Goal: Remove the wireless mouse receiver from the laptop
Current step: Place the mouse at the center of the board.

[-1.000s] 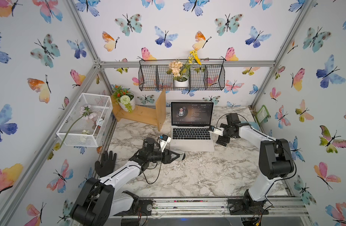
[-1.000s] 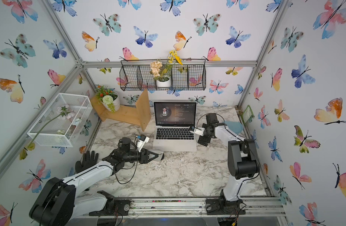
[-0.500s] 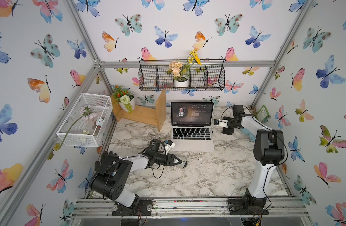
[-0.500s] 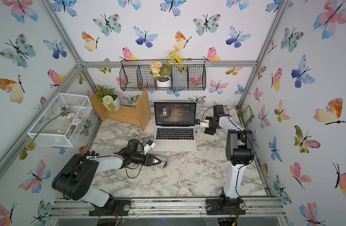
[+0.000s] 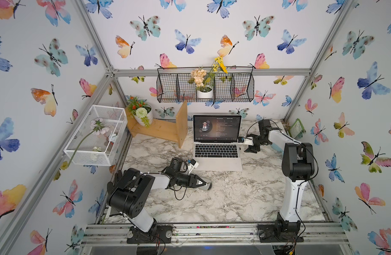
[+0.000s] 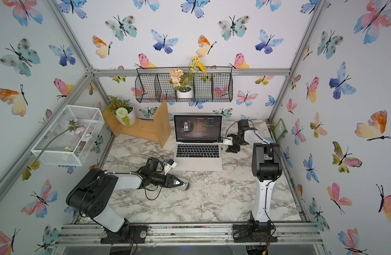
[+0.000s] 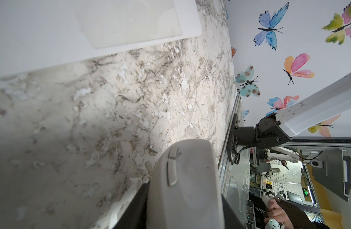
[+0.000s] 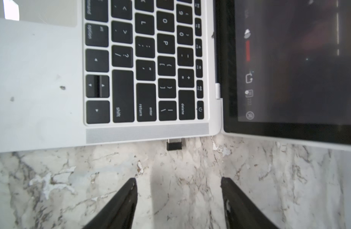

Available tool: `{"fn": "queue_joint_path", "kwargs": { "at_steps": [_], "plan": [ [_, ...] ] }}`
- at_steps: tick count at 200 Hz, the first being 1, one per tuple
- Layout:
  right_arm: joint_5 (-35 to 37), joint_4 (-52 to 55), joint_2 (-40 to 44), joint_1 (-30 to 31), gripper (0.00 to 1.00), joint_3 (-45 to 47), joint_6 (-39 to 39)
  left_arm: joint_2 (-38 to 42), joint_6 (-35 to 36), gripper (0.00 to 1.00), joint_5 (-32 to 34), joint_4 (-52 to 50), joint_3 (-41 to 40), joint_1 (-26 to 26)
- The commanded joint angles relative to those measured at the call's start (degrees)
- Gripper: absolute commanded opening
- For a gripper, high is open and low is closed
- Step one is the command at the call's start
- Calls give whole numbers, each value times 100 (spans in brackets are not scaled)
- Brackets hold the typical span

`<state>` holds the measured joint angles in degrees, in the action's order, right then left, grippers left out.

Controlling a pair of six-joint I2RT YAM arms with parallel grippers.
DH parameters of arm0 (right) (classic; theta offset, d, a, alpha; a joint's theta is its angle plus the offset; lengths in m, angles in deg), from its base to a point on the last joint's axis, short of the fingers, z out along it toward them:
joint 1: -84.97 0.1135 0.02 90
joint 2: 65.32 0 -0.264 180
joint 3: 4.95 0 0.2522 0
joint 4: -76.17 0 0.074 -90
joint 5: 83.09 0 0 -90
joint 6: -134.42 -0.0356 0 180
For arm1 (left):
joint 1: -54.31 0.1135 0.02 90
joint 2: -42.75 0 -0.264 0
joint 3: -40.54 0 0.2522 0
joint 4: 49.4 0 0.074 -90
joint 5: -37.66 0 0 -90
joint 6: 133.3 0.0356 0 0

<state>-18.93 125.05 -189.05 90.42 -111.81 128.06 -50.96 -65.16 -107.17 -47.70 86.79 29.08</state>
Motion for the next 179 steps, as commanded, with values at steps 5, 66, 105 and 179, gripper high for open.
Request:
{"fn": "queue_joint_path", "kwargs": {
  "at_steps": [5,66,105,179],
  "plan": [
    [-366,312,-258,100,67,20,-35,-93,120,42,-159,-25,119,-25],
    [-421,473,-578,211,58,-228,-106,-94,366,49,-133,-288,207,-26],
    [-360,576,-736,215,52,-356,-108,-215,493,49,-133,-461,362,-33],
    [-259,1018,-1090,245,39,-930,3,-306,741,52,-236,-693,520,-69]
  ]
}}
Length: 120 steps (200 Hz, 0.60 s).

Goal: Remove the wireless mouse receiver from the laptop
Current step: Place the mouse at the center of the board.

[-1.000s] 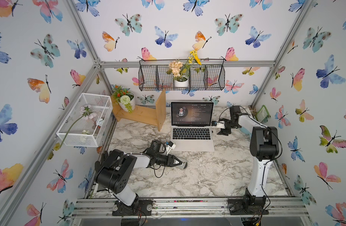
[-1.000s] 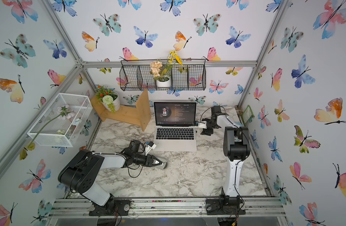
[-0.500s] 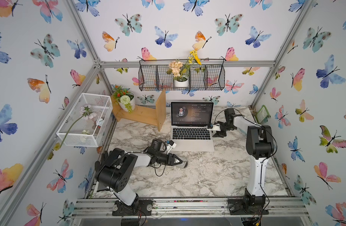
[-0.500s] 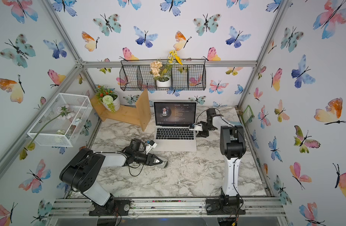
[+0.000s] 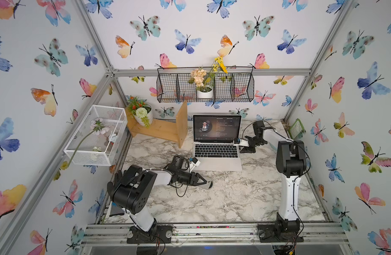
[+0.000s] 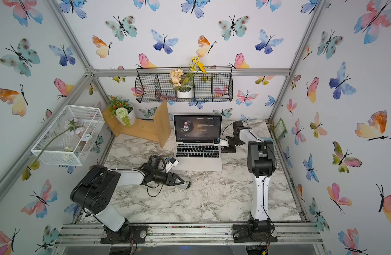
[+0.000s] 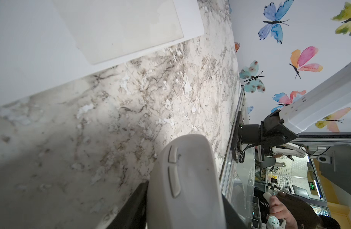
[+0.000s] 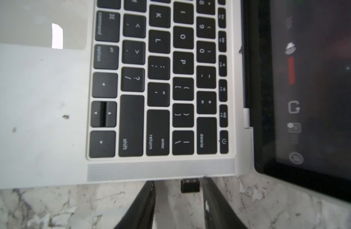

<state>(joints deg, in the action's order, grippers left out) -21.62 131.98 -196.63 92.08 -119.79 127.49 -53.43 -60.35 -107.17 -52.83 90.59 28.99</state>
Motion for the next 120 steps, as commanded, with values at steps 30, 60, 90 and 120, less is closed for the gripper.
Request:
{"fn": "queue_joint_path", "kwargs": {
  "at_steps": [30,60,90,120],
  "plan": [
    [92,453,-453,110,33,-331,70,-129,326,52,-195,-272,222,-64],
    [132,436,-466,120,26,-352,102,-153,355,53,-120,-321,247,-63],
    [225,450,-484,121,23,-325,111,-155,379,58,-16,-362,238,-66],
    [276,352,-418,123,21,-212,137,-152,414,63,113,-504,270,-53]
  ]
}}
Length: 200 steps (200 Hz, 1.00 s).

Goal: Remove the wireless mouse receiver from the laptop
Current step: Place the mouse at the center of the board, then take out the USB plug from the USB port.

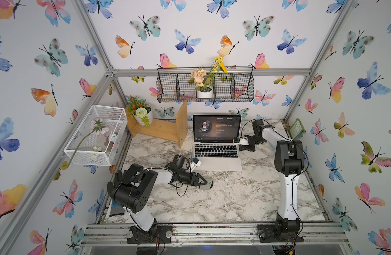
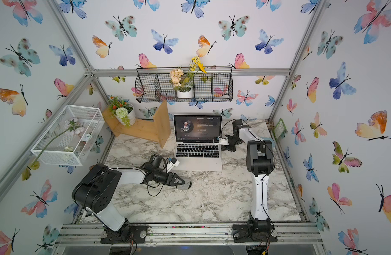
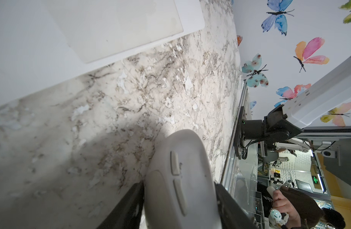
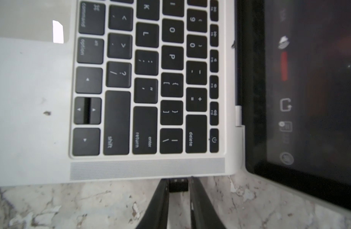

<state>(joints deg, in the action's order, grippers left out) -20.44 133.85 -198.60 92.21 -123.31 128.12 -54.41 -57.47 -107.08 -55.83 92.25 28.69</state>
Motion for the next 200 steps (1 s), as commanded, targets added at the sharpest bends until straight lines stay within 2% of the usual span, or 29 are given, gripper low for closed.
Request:
{"fn": "queue_joint_path", "kwargs": {
  "at_steps": [1,33,200],
  "plan": [
    [159,158,-219,110,21,145,75,-51,125,63,113,-214,105,-22],
    [228,121,-182,110,17,161,72,22,195,67,440,-479,160,6],
    [335,-59,-120,104,14,396,48,-156,995,69,1296,-1598,1116,102]
  ]
}}
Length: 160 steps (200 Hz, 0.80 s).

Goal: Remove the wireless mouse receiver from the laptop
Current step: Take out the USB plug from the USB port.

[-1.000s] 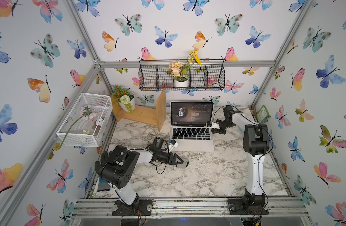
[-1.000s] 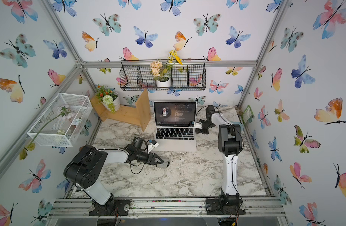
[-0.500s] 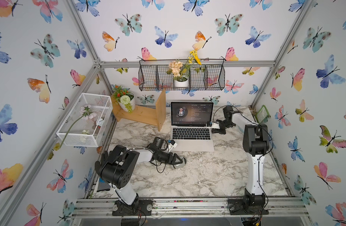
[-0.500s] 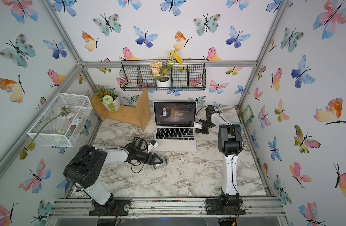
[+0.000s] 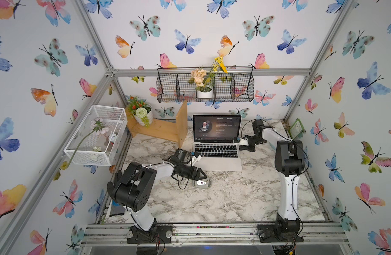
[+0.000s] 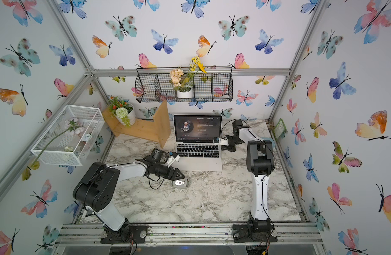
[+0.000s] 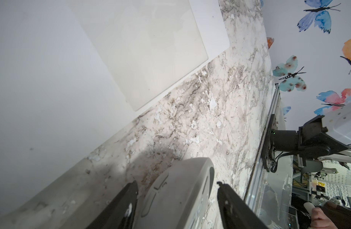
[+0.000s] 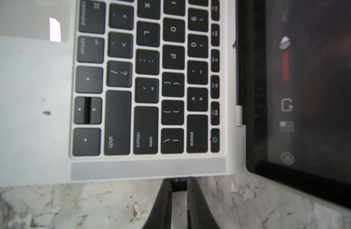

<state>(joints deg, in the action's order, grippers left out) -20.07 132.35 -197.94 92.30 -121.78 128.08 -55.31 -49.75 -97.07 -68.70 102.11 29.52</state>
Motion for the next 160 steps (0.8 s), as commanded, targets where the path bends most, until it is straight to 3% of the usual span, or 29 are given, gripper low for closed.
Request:
{"fn": "queue_joint_path", "kwargs": {
  "at_steps": [1,49,111,139,160],
  "plan": [
    [299,92,-186,94,14,243,49,-65,228,69,301,-313,136,19],
    [347,107,-168,93,11,209,71,155,245,70,480,-580,300,66],
    [264,230,-29,41,9,168,133,1037,96,71,431,-1016,653,372],
    [245,233,29,-4,8,266,168,1347,-107,72,608,-599,431,613],
    [237,206,60,-21,8,323,178,1228,-396,73,1114,-130,220,748]
  ]
}}
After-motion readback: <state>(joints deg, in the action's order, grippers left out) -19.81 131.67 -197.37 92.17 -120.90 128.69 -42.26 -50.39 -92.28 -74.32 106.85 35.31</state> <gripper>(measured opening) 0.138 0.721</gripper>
